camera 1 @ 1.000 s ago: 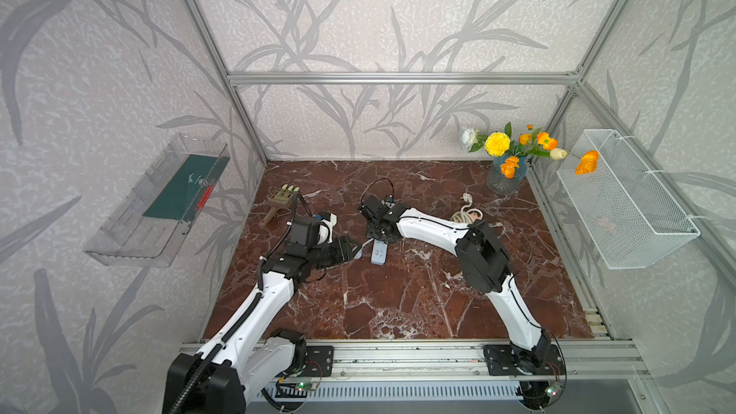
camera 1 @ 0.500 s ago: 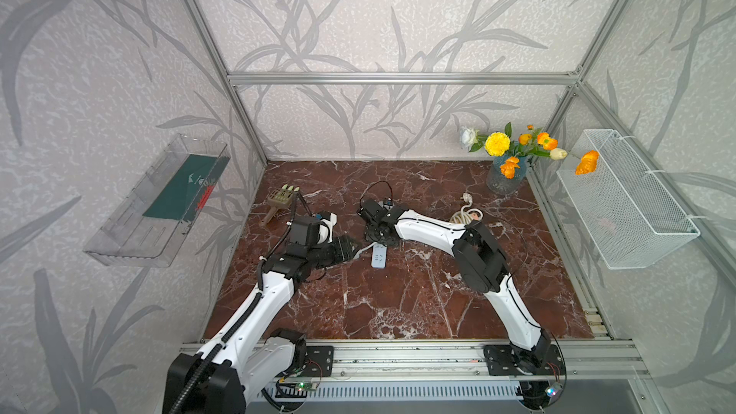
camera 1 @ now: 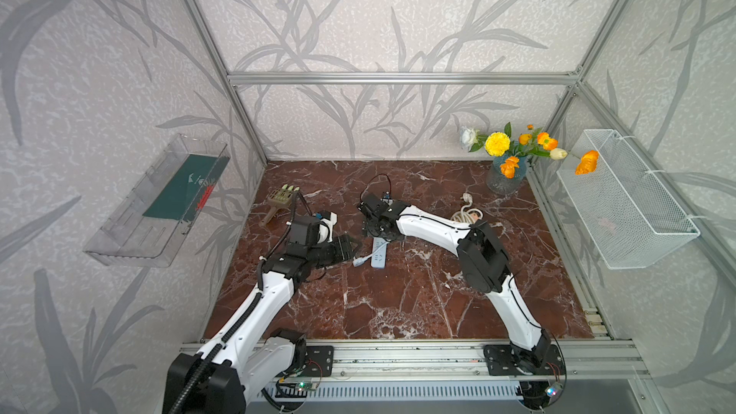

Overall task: Wrap the cord around the power strip
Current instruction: Place the power strip at the center of the board, then reset both arms

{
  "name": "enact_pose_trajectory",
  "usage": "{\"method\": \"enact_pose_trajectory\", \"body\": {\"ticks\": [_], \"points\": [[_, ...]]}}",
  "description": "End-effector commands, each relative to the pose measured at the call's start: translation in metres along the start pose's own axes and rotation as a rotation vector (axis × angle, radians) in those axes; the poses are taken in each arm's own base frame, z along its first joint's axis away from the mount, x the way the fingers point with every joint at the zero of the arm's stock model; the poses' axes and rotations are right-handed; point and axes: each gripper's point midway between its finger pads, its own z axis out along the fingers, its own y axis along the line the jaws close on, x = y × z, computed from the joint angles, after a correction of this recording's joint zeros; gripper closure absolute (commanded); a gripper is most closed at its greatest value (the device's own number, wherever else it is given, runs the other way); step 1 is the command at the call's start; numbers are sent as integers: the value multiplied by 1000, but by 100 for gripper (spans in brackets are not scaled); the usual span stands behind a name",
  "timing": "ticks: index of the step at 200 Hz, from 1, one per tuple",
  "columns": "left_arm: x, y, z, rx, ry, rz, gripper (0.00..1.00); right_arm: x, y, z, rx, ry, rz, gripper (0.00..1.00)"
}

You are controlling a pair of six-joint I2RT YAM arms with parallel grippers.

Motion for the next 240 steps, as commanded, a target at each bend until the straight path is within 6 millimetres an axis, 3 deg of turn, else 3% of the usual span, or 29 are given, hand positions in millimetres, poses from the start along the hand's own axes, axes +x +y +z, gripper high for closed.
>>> {"method": "enact_pose_trajectory", "body": {"ticks": [1,35,74,106,111,131,137,156,173,189,209,240], "points": [[-18,-12,-10,11,-49,68,41,-40,-2,-59,29,-154,-103,1],[-33,-13,-15,-2,-84,95,40,-58,-8,-99,68,-265,-245,0],[-50,-11,-18,-35,-140,115,40,-62,-15,-144,96,-354,-375,0],[-83,-1,-32,-134,-301,133,40,-57,-45,-182,84,-458,-474,0],[-90,2,-36,-157,-351,138,40,-60,-52,-198,55,-513,-478,0],[-116,24,-57,-304,-566,186,39,-53,-82,-223,-74,-740,-587,1],[-122,31,-64,-361,-620,198,38,-48,-94,-223,-112,-766,-607,1],[-135,66,-85,-610,-723,175,37,-52,-165,-221,-114,-809,-512,1],[-139,96,-109,-833,-808,148,36,-65,-237,-221,90,-827,-410,1],[-135,115,-128,-989,-881,149,35,-69,-287,-218,258,-855,-334,1],[-127,132,-131,-1087,-908,182,32,-68,-319,-196,337,-842,-275,1],[-121,155,-104,-1077,-854,220,27,-63,-330,-159,366,-865,-261,1]]}}
